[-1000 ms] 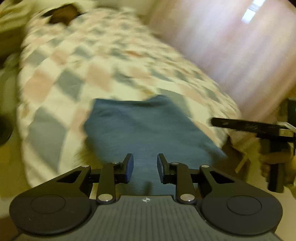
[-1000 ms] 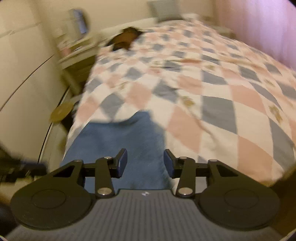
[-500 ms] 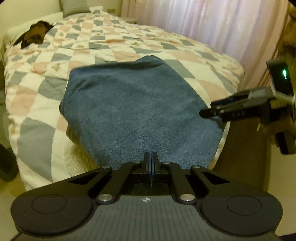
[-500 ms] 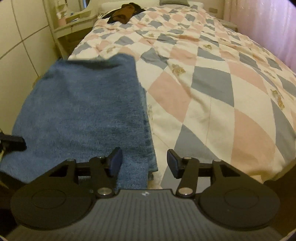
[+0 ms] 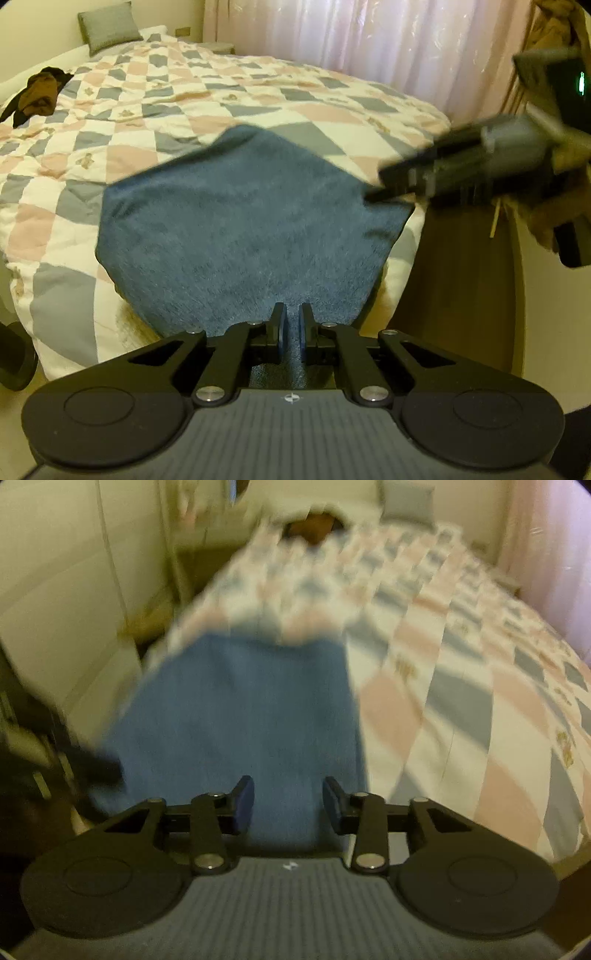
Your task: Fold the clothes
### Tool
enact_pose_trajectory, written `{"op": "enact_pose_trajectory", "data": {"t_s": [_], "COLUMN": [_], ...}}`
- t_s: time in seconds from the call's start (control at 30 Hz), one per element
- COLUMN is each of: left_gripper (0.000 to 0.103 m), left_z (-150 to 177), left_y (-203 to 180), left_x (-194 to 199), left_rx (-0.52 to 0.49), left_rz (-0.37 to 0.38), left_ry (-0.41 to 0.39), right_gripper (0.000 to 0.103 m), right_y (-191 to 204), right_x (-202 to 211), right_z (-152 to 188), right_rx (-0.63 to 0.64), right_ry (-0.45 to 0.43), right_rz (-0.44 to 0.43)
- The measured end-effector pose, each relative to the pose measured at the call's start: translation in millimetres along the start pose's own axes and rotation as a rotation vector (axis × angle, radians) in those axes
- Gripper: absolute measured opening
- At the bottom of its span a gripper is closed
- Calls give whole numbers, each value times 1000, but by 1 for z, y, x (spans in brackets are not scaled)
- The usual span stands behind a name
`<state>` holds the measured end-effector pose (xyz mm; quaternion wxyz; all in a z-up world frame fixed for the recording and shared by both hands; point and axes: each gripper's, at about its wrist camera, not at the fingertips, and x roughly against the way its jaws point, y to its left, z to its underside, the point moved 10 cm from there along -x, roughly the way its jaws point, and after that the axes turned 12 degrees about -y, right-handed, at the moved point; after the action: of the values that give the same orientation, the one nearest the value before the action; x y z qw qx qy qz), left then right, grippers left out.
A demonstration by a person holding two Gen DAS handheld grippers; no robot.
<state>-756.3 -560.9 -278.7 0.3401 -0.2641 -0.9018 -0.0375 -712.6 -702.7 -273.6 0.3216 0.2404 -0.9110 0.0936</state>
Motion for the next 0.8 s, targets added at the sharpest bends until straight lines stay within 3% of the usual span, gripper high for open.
{"op": "enact_pose_trajectory", "data": {"t_s": [0.03, 0.17, 0.47, 0.63, 0.8], "left_gripper": [13, 10, 12, 18, 19], "left_z": [5, 14, -7, -34, -69], "left_y": [-1, -7, 2, 18, 78], "left_x": [-4, -15, 0, 21, 0], "left_rx": [-3, -19, -80, -58, 31], "left_rz": [6, 30, 22, 25, -105], "left_ry": [9, 35, 24, -24, -103], "right_gripper": [33, 34, 36, 36, 26], "right_y": [-2, -6, -5, -7, -24], "right_x": [-7, -16, -6, 5, -44], "right_z": [12, 26, -12, -54, -116], "right_rx": [0, -5, -54, -117, -130], "right_ry": [20, 72, 58, -15, -127], "right_rz": [0, 3, -23, -55, -40]}}
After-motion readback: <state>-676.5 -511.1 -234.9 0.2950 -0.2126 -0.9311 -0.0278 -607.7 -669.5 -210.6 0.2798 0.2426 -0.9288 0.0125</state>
